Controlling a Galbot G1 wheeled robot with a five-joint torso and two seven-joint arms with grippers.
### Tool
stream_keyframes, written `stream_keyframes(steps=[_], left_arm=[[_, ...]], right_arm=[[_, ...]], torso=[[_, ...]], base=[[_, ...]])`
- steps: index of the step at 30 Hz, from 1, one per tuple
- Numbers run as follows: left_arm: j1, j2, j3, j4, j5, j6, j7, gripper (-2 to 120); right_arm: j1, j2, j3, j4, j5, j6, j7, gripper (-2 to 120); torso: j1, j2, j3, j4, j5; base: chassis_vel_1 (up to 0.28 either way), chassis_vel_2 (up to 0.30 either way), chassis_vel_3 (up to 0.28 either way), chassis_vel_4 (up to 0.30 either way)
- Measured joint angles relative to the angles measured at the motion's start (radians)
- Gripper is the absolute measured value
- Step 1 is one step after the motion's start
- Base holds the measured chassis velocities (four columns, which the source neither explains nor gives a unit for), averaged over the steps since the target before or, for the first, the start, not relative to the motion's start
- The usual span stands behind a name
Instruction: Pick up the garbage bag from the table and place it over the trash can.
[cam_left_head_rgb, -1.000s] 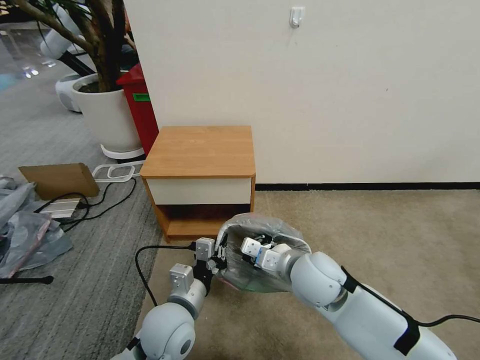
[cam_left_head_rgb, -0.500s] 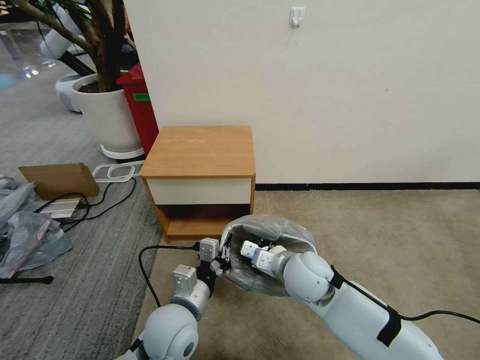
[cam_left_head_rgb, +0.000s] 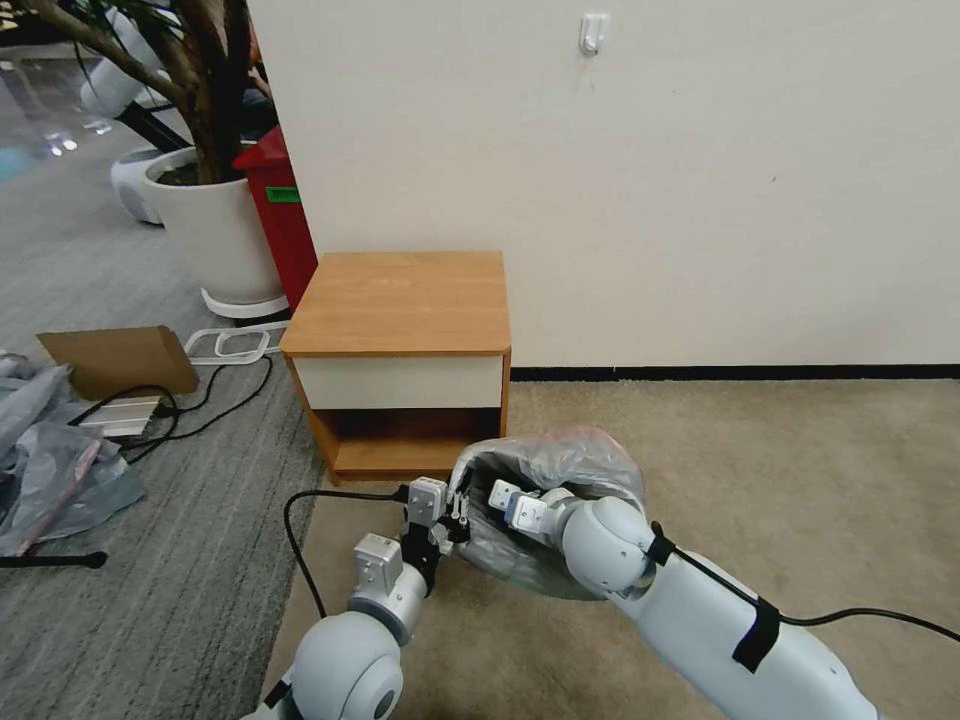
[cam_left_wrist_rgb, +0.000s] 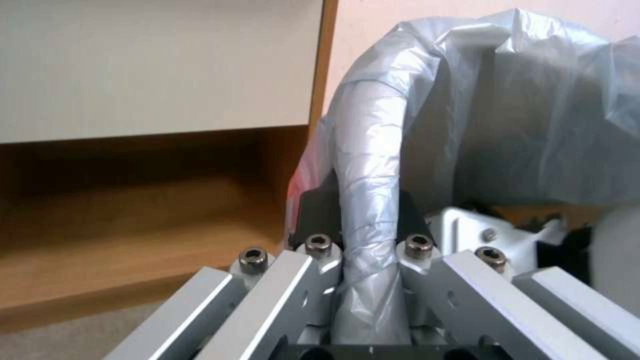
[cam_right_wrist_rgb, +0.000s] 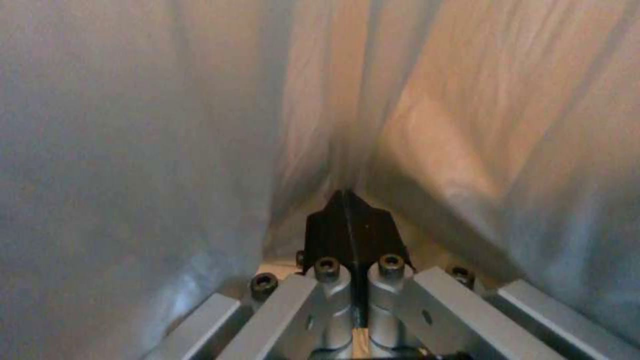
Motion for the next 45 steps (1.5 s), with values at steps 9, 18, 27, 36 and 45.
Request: stream_keyframes(steps=[9,18,27,36,45], left_arm=[[0.004,-0.005,0.002,-0.008,-0.040,0.006,-0.006,4],[0.004,-0.004,0.002,-0.012,-0.053,0.011,-0.010,4],[0.002,-0.007,0.003,-0.009,-0.058,0.013,-0.020,4],[-0.015,-0.011,-0.008,0.029,-0.089,0.034,-0.064,4],[-0.027,-0.024,-0.018,0.069,-0.112,0.048,-0.097,4]], right_arm=[[0.010,0.007,-0.002,-0.046,-0.007,0.000,-0.001,0],[0.019,0.021,-0.009,-0.087,-0.040,0.000,-0.003,0],[0.015,0.005,-0.013,-0.060,-0.045,0.000,-0.008,0],[-0.008,-0.046,0.002,0.066,0.058,0.000,-0.011,0],[-0.042,-0.070,0.047,0.146,0.149,0.000,-0.005,0]], torso=[[0.000,0.000,0.000,0.0000,0.0000],[0.000,0.000,0.000,0.0000,0.0000],[0.000,0.000,0.000,0.0000,0.0000],[0.000,0.000,0.000,0.0000,0.0000],[0.000,0.000,0.000,0.0000,0.0000]], base=[[0.000,0.000,0.000,0.000],[0.000,0.000,0.000,0.000],[0.000,0.000,0.000,0.000],[0.000,0.000,0.000,0.000],[0.000,0.000,0.000,0.000]])
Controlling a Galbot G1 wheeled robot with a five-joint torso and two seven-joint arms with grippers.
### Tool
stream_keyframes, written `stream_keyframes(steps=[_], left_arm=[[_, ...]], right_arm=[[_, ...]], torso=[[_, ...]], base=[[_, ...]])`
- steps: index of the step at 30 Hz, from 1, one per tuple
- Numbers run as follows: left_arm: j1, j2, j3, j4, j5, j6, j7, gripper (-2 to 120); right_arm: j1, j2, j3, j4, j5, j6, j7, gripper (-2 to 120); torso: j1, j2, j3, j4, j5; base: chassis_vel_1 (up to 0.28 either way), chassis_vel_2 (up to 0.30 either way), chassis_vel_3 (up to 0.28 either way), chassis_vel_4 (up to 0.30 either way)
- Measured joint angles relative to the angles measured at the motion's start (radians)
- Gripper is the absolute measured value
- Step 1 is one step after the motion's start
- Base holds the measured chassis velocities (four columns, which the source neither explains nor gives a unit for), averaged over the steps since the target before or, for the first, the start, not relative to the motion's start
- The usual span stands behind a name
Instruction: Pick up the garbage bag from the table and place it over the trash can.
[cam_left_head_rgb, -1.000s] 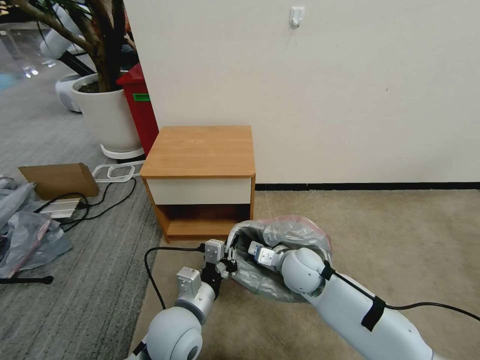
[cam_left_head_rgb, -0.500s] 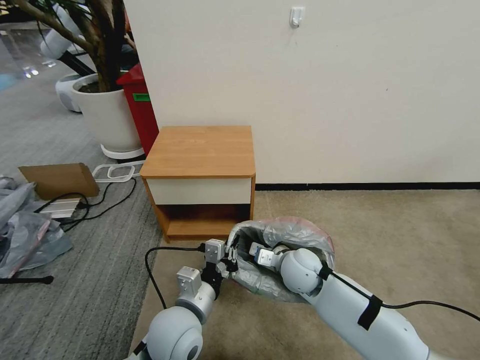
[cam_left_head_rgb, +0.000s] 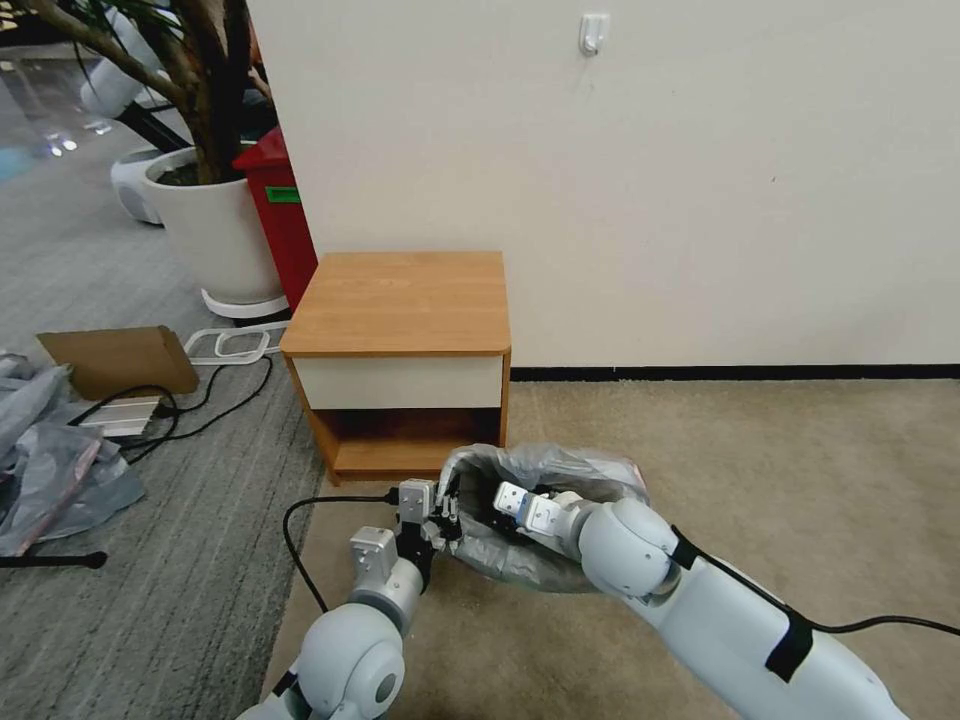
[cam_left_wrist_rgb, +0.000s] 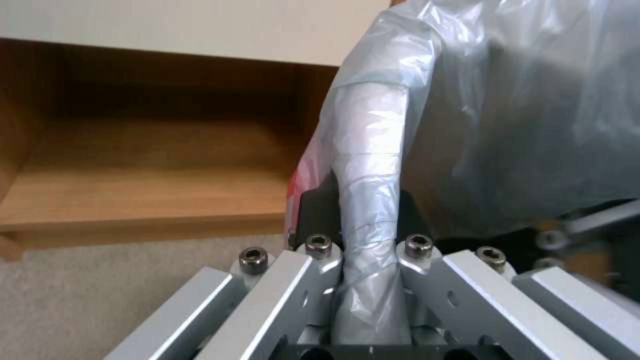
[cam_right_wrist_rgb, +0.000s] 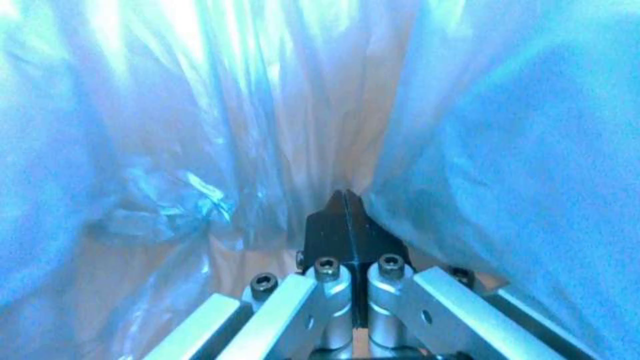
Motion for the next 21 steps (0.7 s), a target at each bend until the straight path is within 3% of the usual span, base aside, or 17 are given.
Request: stream_keyframes(steps=[15,21], left_arm=[[-0.032,-0.014,-0.020,0.045,-0.063,0.012,-0.031,4],[-0.029,-0.018,-0.033,0.047,-0.147,0.027,-0.073,4]], right_arm=[[-0.065,-0.032,0.049,0.121,0.200,0.000,0.032,0],[-0.142,-0.043,0.155,0.237,0.301,0.000,0.057,0]], torso=[[0.000,0.000,0.000,0.0000,0.0000],[0.000,0.000,0.000,0.0002,0.0001]], base=[[0.000,0.000,0.000,0.000],[0.000,0.000,0.000,0.000]])
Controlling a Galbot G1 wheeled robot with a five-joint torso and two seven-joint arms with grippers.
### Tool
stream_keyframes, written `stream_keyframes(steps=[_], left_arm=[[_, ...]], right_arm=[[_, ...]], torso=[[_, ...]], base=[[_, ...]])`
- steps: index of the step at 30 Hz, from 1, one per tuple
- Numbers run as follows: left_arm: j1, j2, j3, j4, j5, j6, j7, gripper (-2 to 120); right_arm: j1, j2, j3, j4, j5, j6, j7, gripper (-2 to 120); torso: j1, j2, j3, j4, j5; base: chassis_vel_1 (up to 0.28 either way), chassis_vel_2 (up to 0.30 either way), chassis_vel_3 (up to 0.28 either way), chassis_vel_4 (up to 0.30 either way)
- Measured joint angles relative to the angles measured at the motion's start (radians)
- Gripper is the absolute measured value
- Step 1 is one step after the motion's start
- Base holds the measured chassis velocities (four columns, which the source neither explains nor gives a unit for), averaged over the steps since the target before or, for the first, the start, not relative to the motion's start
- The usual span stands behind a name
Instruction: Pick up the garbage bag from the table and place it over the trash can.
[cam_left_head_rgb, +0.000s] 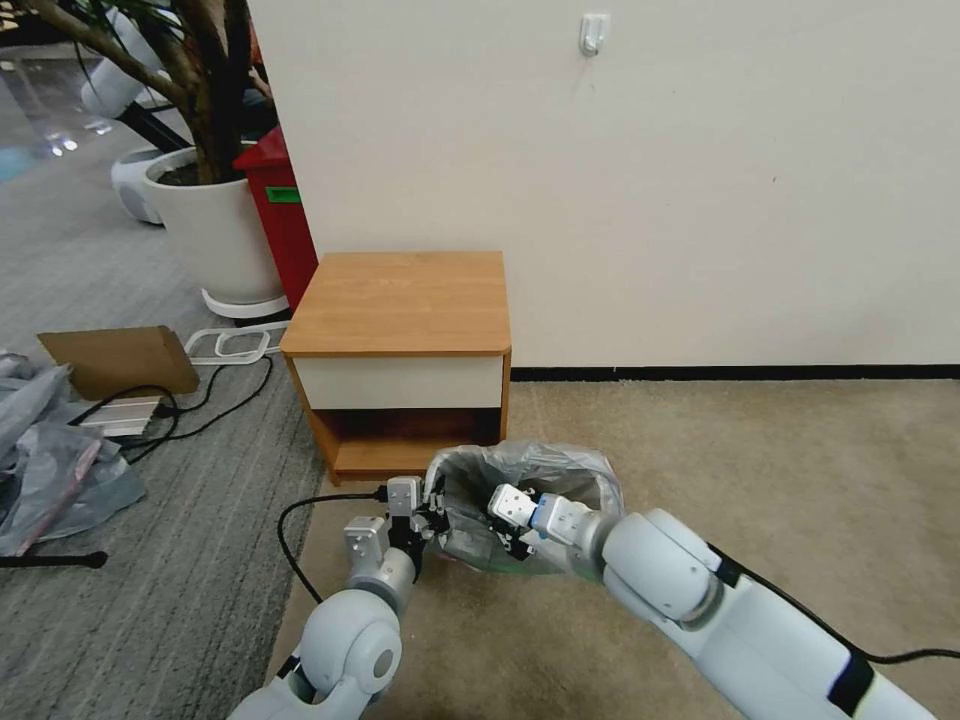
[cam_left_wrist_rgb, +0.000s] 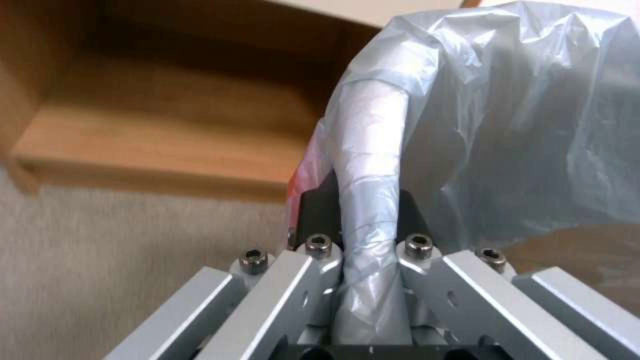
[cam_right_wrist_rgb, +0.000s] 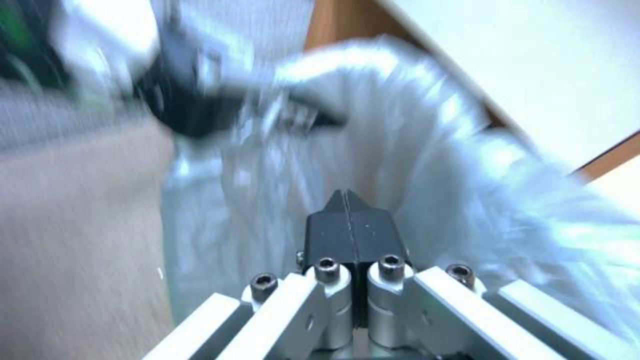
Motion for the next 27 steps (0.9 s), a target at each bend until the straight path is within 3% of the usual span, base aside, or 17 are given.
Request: stream_keyframes(steps=[2,3,10,11,13,15,19,27], left_arm=[[0.005,-0.001,-0.011,-0.002,-0.046,0.009,-0.021,4],[0.005,-0.001,-0.011,-0.002,-0.046,0.009,-0.021,4],[0.035,-0.002,-0.026,-0.039,-0.143,0.039,-0.093,4],[0.035,-0.002,-0.026,-0.039,-0.143,0.039,-0.093,4],[0.048,0.003,-0.028,-0.057,-0.166,0.055,-0.119,4],[0.070,0.011,-0.031,-0.076,-0.185,0.080,-0.150,4],[0.091,0.015,-0.032,-0.086,-0.196,0.106,-0.180,4],[0.105,0.017,-0.004,-0.125,-0.279,0.155,-0.263,4]], right_arm=[[-0.066,0.003,0.100,0.065,0.070,0.022,0.032,0],[-0.066,0.003,0.100,0.065,0.070,0.022,0.032,0],[-0.304,0.104,0.355,0.127,0.165,0.300,0.264,2],[-0.304,0.104,0.355,0.127,0.165,0.300,0.264,2],[-0.386,0.144,0.437,0.128,0.163,0.398,0.303,0],[-0.492,0.211,0.548,0.132,0.152,0.500,0.334,9],[-0.579,0.291,0.614,0.128,0.144,0.582,0.393,21],[-0.684,0.373,0.649,0.122,0.124,0.677,0.460,49]], torso=[[0.000,0.000,0.000,-0.0001,-0.0004],[0.000,0.000,0.000,-0.0001,-0.0004],[0.000,0.000,0.000,-0.0001,0.0000],[0.000,0.000,0.000,-0.0001,0.0000],[0.000,0.000,0.000,-0.0002,0.0000],[0.000,0.000,0.000,-0.0003,-0.0001],[0.000,0.000,0.000,-0.0003,0.0000],[0.000,0.000,0.000,-0.0003,-0.0002]], base=[[0.000,0.000,0.000,0.000],[0.000,0.000,0.000,0.000],[0.000,0.000,0.000,0.000],[0.000,0.000,0.000,0.000],[0.000,0.000,0.000,0.000],[0.000,0.000,0.000,0.000],[0.000,0.000,0.000,0.000],[0.000,0.000,0.000,0.000]])
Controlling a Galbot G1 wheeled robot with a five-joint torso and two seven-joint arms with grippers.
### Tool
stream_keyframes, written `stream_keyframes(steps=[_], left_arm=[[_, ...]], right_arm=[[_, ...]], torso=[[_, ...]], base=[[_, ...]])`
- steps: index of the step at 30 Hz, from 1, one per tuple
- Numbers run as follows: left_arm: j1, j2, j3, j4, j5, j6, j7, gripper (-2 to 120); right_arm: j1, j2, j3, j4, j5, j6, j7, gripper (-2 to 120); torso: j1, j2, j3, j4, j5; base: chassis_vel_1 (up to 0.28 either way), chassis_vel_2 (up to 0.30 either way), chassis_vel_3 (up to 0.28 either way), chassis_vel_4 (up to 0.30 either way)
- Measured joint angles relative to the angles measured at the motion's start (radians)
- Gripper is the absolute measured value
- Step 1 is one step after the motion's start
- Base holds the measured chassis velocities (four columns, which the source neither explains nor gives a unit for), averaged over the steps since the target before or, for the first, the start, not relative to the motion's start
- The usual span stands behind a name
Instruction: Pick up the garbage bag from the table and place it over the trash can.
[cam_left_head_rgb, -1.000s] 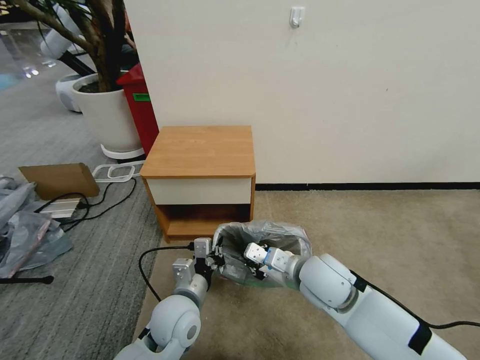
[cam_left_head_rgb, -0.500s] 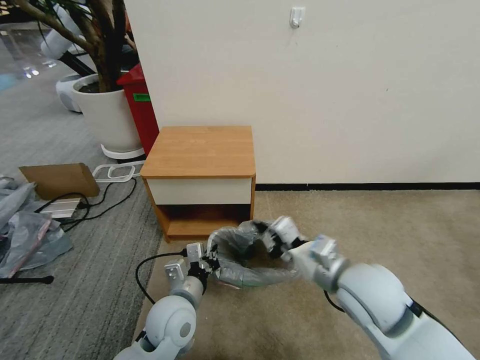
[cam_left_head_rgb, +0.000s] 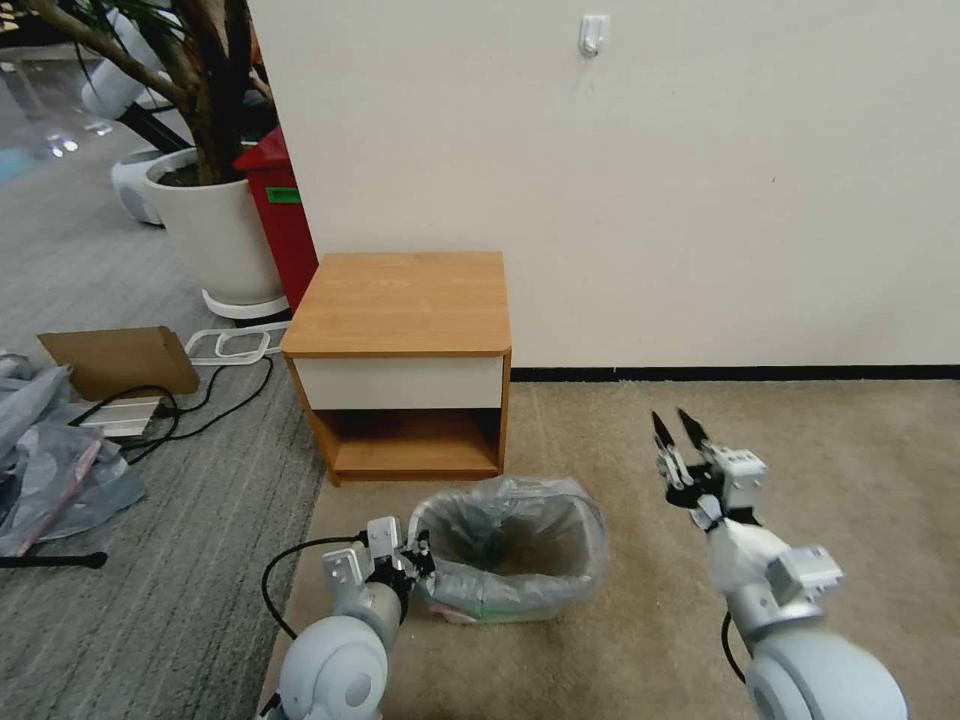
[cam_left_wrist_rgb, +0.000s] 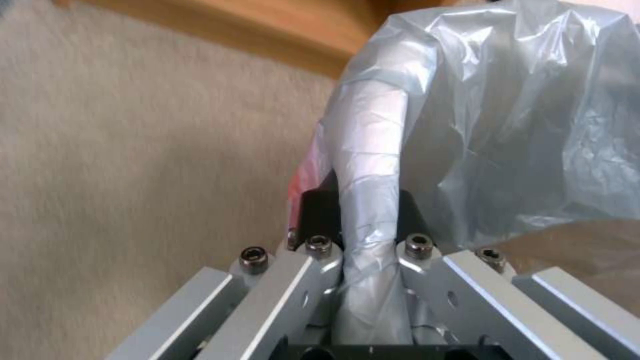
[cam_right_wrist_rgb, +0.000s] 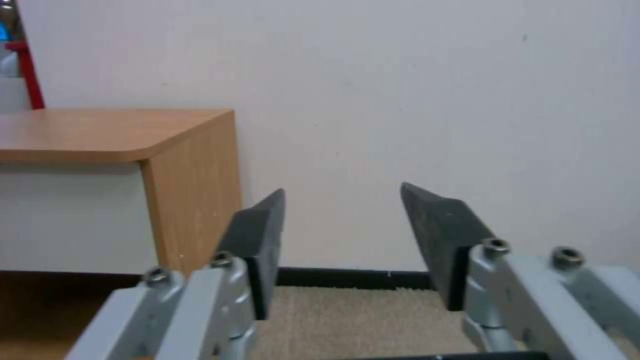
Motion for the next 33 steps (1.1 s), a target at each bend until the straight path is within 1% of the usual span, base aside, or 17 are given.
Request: stream_keyframes(steps=[2,3,6,7,12,17,19,20,21,23,24,25,28,29,30,32,33], left_arm=[[0.010,0.000,0.011,-0.008,-0.007,0.004,-0.015,4],[0.010,0.000,0.011,-0.008,-0.007,0.004,-0.015,4],[0.022,0.000,0.021,-0.006,-0.004,0.015,-0.027,4],[0.022,0.000,0.021,-0.006,-0.004,0.015,-0.027,4],[0.022,-0.007,0.034,0.006,0.009,0.016,-0.027,4],[0.016,-0.007,0.037,0.013,0.011,0.028,-0.023,4],[0.013,-0.005,0.039,0.015,0.012,0.038,-0.019,11],[0.013,-0.005,0.039,0.015,0.012,0.038,-0.019,11],[0.011,-0.003,0.040,0.016,0.012,0.042,-0.018,18],[0.008,0.003,0.041,0.016,0.012,0.046,-0.018,26],[0.008,0.003,0.041,0.016,0.012,0.046,-0.018,26],[0.007,0.005,0.042,0.015,0.013,0.047,-0.018,29],[0.012,0.014,0.048,0.004,0.022,0.051,-0.018,45],[0.012,0.014,0.048,0.004,0.022,0.051,-0.018,45],[0.016,0.017,0.050,-0.003,0.026,0.054,-0.019,51],[0.024,0.020,0.052,-0.018,0.035,0.054,-0.020,58],[0.024,0.020,0.052,-0.018,0.035,0.054,-0.020,58]], right_arm=[[-0.006,-0.002,-0.007,-0.004,-0.001,0.012,0.024,59],[-0.006,-0.002,-0.007,-0.004,-0.001,0.012,0.024,59],[-0.002,0.002,-0.012,-0.006,-0.001,0.015,0.033,73],[-0.002,0.002,-0.012,-0.006,-0.001,0.015,0.033,73],[0.015,0.002,-0.010,-0.018,-0.001,0.010,0.036,96],[0.021,-0.008,-0.002,-0.023,0.000,0.003,0.036,100],[0.027,-0.012,0.001,-0.027,0.003,-0.002,0.035,100],[0.027,-0.012,0.001,-0.027,0.003,-0.002,0.035,100],[0.030,-0.013,0.002,-0.030,0.007,-0.005,0.034,100],[0.036,-0.015,0.003,-0.034,0.015,-0.010,0.033,100],[0.036,-0.015,0.003,-0.034,0.015,-0.010,0.033,100],[0.037,-0.016,0.003,-0.035,0.016,-0.011,0.032,100],[0.048,-0.025,0.003,-0.039,0.029,-0.018,0.032,100],[0.048,-0.025,0.003,-0.039,0.029,-0.018,0.032,100],[0.051,-0.026,0.003,-0.040,0.033,-0.020,0.031,100],[0.053,-0.027,0.003,-0.040,0.037,-0.024,0.031,100],[0.053,-0.027,0.003,-0.040,0.037,-0.024,0.031,100]], torso=[[0.000,0.000,0.000,0.0001,0.0001],[0.000,0.000,0.000,0.0001,0.0001],[0.000,0.000,0.000,0.0002,0.0001],[0.000,0.000,0.000,0.0002,0.0001],[0.000,0.000,0.000,0.0002,0.0003],[0.000,0.000,0.000,0.0003,0.0005],[0.000,0.000,0.000,0.0003,0.0003],[0.000,0.000,0.000,0.0003,0.0003],[0.000,0.000,0.000,0.0003,0.0003],[0.000,0.000,0.000,0.0001,0.0002],[0.000,0.000,0.000,0.0001,0.0002],[0.000,0.000,0.000,0.0002,0.0002],[0.000,0.000,0.000,0.0000,-0.0002],[0.000,0.000,0.000,0.0000,-0.0002],[0.000,0.000,0.000,0.0000,-0.0003],[0.000,0.000,0.000,0.0000,-0.0003],[0.000,0.000,0.000,0.0000,-0.0003]], base=[[0.000,0.000,0.000,0.000],[0.000,0.000,0.000,0.000],[0.000,0.000,0.000,0.000],[0.000,0.000,0.000,0.000],[0.000,0.000,0.000,0.000],[0.000,0.000,0.000,0.000],[0.000,0.000,0.000,0.000],[0.000,0.000,0.000,0.000],[0.000,0.000,0.000,0.000],[0.000,0.000,0.000,0.000],[0.000,0.000,0.000,0.000],[0.000,0.000,0.000,0.000],[0.000,0.000,0.000,0.000],[0.000,0.000,0.000,0.000],[0.000,0.000,0.000,0.000],[0.000,0.000,0.000,0.000],[0.000,0.000,0.000,0.000]])
